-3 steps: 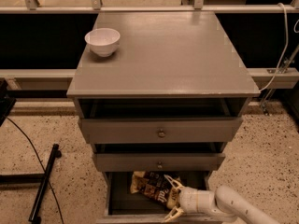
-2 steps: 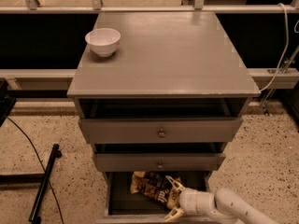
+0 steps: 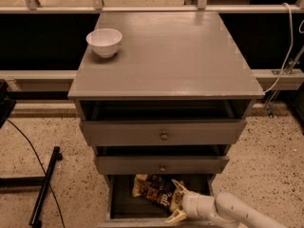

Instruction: Pick brown chip bag from bottom drawer and place on counter

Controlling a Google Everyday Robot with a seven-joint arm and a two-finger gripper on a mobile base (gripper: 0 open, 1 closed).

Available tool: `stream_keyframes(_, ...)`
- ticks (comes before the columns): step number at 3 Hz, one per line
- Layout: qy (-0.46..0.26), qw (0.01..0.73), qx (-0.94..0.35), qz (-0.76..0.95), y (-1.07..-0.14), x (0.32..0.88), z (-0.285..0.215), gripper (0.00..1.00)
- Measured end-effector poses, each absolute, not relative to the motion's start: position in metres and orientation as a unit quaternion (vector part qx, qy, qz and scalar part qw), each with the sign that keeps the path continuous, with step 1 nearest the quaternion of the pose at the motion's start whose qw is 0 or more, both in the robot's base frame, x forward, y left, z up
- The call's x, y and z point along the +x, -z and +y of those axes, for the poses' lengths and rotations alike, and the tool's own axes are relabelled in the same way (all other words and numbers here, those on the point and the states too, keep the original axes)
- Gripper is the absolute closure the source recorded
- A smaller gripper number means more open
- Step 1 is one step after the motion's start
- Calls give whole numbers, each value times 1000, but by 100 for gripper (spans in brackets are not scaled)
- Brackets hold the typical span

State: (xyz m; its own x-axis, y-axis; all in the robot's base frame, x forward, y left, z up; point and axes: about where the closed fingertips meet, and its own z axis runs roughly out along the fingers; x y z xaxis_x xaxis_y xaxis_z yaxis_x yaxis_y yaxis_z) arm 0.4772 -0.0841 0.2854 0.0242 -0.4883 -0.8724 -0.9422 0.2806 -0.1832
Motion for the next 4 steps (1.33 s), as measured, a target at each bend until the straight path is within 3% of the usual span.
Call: stream_keyframes(4, -244, 412, -533, 698, -180, 527, -87, 0)
